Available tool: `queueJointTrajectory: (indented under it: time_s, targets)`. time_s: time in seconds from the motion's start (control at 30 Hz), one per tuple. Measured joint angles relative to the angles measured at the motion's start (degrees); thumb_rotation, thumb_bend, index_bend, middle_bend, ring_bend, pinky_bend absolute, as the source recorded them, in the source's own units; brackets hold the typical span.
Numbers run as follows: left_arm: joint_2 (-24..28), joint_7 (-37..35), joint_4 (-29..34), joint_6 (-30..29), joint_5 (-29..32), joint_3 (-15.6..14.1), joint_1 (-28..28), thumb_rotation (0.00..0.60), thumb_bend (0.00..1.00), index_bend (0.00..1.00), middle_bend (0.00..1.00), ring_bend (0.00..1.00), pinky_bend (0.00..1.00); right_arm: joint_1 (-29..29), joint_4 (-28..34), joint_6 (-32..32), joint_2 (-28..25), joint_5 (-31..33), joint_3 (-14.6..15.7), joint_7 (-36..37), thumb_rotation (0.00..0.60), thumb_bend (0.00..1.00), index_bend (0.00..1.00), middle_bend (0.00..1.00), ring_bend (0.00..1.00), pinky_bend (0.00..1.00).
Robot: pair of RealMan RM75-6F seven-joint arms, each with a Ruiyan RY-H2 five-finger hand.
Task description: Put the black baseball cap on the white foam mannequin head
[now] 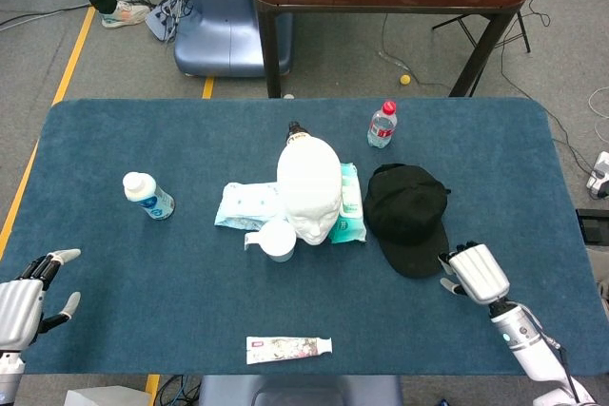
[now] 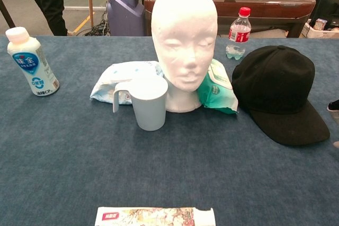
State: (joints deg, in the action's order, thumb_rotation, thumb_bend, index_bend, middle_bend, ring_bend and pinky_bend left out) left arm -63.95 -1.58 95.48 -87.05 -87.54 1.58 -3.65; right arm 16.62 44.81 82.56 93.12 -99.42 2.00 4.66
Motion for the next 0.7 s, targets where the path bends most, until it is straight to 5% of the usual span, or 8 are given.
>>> queueJointTrajectory:
  time_s: [0.7]
  targets:
    - [0.4, -0.8, 0.2, -0.1, 0.0, 0.0, 0.1, 0.6, 0.31, 0.22, 0.25, 0.24, 0.42, 1.2, -7.2, 0.0, 6.6, 1.5, 0.3, 3.9, 0.6, 0.0, 0.7, 0.85, 0.68, 0.67]
